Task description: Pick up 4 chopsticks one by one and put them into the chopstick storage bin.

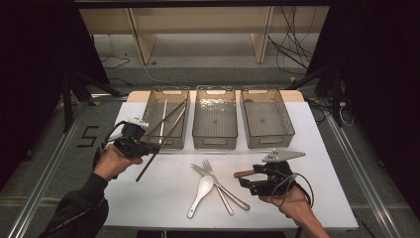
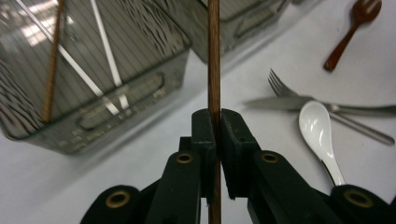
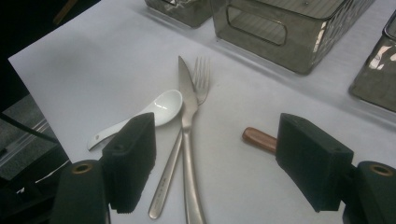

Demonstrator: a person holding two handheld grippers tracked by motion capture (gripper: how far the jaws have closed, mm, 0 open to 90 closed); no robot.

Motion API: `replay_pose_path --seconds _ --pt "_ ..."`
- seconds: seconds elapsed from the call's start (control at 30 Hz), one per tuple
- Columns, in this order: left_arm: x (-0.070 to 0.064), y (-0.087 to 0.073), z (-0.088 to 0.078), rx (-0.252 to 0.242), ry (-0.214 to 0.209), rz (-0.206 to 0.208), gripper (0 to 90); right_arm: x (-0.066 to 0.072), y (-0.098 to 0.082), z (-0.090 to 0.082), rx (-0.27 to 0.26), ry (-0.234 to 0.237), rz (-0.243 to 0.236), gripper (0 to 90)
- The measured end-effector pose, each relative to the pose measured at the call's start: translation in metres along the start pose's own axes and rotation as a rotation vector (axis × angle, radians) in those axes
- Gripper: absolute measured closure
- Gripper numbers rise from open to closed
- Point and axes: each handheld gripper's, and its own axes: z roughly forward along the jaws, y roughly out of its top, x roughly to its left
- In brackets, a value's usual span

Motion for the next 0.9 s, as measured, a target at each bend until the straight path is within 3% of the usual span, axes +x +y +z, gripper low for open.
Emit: replay_pose_path --seconds 0.23,0.5,0.9 --pt "0.017 0.028 -0.009 -0.074 0.039 -0.016 84.1 -0.001 0.0 0.0 -0.004 -0.002 0.004 29.8" --pt "0.034 0.058 -0.006 -0.139 0.065 -0.045 84.0 -0.001 0.0 -0.002 -0.011 0.002 0.006 29.7" --pt "0.065 0.093 0.019 -0.153 0.145 -0.052 84.0 -0.002 0.0 -0.002 -0.013 0.009 0.005 29.8"
